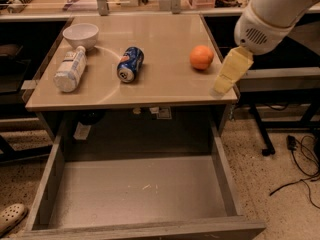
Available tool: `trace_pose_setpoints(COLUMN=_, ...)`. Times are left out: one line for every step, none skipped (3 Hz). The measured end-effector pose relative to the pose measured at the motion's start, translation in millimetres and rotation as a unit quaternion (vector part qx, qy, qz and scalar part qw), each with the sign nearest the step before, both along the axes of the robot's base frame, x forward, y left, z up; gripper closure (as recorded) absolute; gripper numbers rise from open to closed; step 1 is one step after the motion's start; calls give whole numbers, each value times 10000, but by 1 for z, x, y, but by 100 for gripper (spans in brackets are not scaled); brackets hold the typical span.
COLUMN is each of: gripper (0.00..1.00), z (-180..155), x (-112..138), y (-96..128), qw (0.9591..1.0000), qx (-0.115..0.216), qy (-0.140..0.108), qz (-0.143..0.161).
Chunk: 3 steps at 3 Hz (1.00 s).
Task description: Place pepsi can into top drawer
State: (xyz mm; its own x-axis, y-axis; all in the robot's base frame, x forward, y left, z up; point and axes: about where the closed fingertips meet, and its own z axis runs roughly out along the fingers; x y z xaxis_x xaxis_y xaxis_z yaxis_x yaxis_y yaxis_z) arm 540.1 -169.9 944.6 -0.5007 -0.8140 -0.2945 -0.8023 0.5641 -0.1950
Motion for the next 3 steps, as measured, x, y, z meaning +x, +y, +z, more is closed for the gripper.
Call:
trace_pose_setpoints(gripper=0, z=-11, x=32, y=46, qw=9995, qx=152, qy=-108, qz=-236)
trace_pose_setpoints(gripper=0, z=-11, x=32, y=47, qw=9995, qx=155, qy=-108, qz=-242)
trace_pose_setpoints(gripper=0, z=-17, x=37, y=63, qw=9989, qx=319, qy=-248, qz=-245)
